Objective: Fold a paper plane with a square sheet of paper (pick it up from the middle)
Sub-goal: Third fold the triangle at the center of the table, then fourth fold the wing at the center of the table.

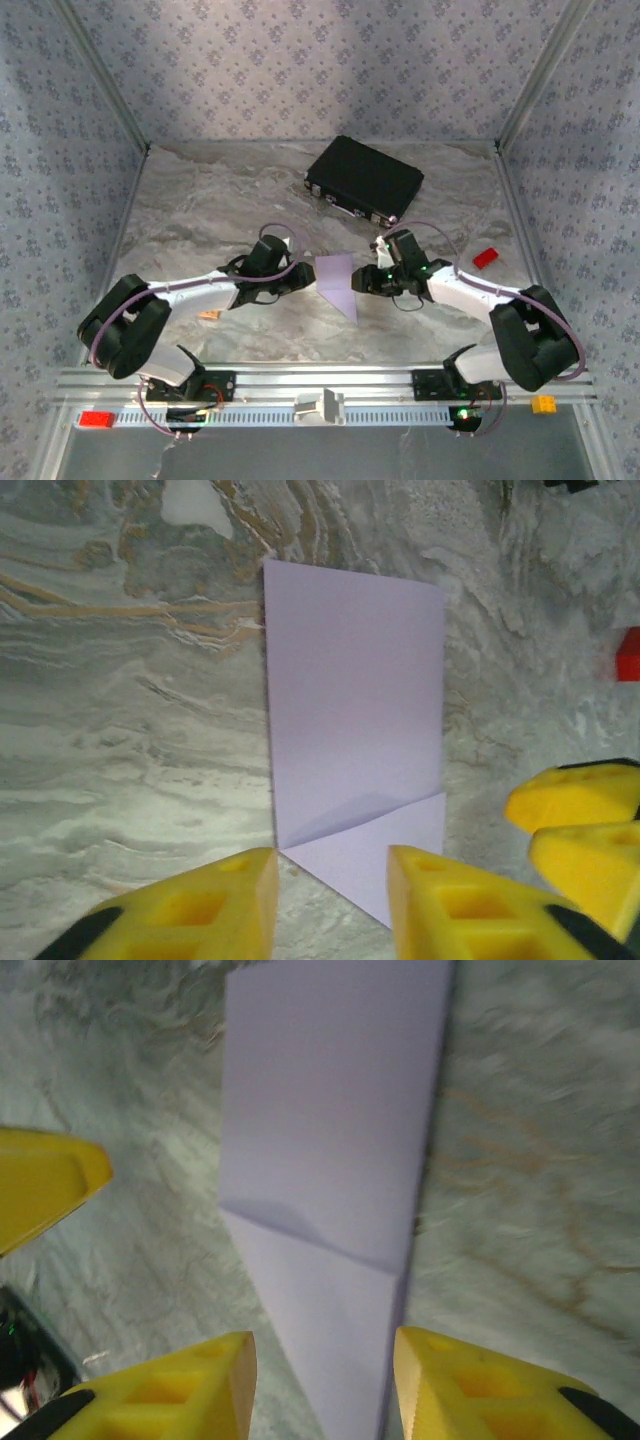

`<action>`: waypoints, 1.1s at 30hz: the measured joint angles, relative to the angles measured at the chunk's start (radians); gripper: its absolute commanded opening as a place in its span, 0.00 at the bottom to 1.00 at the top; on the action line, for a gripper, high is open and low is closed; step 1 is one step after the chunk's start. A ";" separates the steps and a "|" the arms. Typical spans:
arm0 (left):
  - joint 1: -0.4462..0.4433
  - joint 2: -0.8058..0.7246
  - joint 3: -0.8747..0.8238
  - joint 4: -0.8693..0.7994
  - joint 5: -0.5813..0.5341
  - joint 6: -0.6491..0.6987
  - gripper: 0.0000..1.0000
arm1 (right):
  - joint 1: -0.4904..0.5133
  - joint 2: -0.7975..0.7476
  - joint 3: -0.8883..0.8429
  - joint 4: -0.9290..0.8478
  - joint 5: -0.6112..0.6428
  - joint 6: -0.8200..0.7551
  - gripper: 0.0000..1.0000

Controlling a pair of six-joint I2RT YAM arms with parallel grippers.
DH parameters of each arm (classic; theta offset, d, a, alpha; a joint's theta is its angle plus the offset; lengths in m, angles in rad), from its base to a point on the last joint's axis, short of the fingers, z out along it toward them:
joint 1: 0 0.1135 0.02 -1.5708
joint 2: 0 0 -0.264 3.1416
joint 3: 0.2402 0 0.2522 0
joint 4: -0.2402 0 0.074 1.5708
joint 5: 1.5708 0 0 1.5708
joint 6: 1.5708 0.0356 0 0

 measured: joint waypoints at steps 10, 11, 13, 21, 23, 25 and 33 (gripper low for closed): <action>0.013 -0.013 -0.020 -0.010 -0.055 -0.023 0.53 | 0.009 0.124 0.005 0.049 -0.031 0.047 0.33; 0.013 -0.013 -0.021 -0.011 -0.056 -0.024 0.54 | 0.011 0.135 0.007 0.053 -0.035 0.050 0.32; 0.013 -0.013 -0.021 -0.013 -0.057 -0.026 0.54 | 0.016 0.149 0.010 0.060 -0.037 0.055 0.30; 0.016 -0.013 -0.021 -0.014 -0.056 -0.027 0.54 | 0.022 0.170 0.024 0.080 -0.051 0.064 0.20; 0.016 -0.013 -0.021 -0.014 -0.056 -0.027 0.54 | 0.022 0.170 0.024 0.080 -0.053 0.064 0.18; 0.016 -0.013 -0.021 -0.014 -0.056 -0.027 0.54 | 0.022 0.170 0.024 0.080 -0.053 0.064 0.17; 0.016 -0.012 -0.021 -0.014 -0.056 -0.027 0.54 | 0.022 0.164 0.024 0.053 -0.050 0.064 0.25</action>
